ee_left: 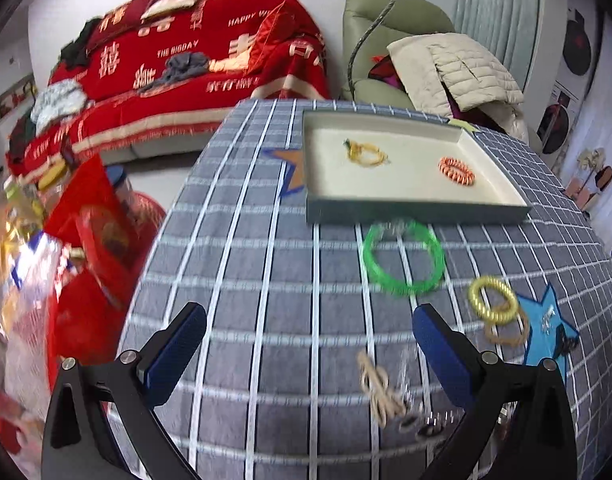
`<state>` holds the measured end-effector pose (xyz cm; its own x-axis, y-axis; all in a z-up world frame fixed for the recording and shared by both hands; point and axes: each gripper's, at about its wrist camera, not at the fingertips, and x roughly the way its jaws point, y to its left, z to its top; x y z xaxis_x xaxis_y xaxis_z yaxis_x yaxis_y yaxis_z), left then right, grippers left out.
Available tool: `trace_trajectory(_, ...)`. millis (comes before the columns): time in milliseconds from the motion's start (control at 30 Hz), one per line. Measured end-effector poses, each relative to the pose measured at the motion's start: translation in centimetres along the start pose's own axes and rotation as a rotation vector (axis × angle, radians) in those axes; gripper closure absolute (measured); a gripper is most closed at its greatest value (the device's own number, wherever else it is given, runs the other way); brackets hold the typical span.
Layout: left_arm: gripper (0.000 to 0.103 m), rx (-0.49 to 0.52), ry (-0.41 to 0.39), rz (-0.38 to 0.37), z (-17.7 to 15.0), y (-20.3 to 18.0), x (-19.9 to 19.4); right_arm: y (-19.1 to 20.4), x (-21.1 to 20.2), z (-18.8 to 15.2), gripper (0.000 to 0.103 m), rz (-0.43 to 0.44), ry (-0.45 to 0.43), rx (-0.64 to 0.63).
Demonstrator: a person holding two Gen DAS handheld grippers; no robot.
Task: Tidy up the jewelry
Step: 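Move the left tool to the beige tassel while the right tool reaches the black hair clip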
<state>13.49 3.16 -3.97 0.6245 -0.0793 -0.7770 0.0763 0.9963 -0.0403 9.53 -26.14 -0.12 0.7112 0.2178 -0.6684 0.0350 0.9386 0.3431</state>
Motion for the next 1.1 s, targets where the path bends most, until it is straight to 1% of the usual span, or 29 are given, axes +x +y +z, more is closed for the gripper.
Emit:
trace_trajectory(133, 0.000, -0.054, 0.034, -0.007, -1.8, 0.7, 0.1, -1.1, 0.0, -2.1, 0.009, -0.025, 0.061, 0.026)
trace_trajectory(233, 0.000, -0.074, 0.054, 0.007, -3.0, 0.9, 0.3, -2.1, 0.2, -3.8, 0.009, -0.058, 0.095, 0.047)
trace_trajectory(433, 0.000, -0.107, 0.079, 0.021, -3.9, 1.1, 1.0, -3.8, 0.7, -6.3, 0.009, -0.114, 0.149, 0.084)
trace_trajectory(600, 0.000, -0.140, 0.084, 0.024, -3.3, 0.7, 1.9, -3.8, 1.0, -6.7, 0.009, -0.147, 0.151, 0.074)
trace_trajectory(733, 0.000, -0.131, 0.096, 0.051, -3.3, 0.1, 2.7, -3.6, 1.5, -6.6, 0.009, -0.179, 0.153, 0.059)
trace_trajectory(933, 0.000, -0.126, 0.110, 0.059, -3.6, -0.4, 3.1, -3.4, 3.3, -6.8, 0.009, -0.209, 0.185, 0.048)
trace_trajectory(1000, 0.000, -0.117, 0.108, 0.068, -3.7, -0.5, 3.2, -3.4, 3.8, -6.9, 0.009, -0.217, 0.190, 0.043)
trace_trajectory(1100, 0.000, -0.070, 0.107, 0.093, -4.0, -1.1, 3.4, -3.2, 4.2, -7.2, 0.011, -0.239, 0.190, 0.031)
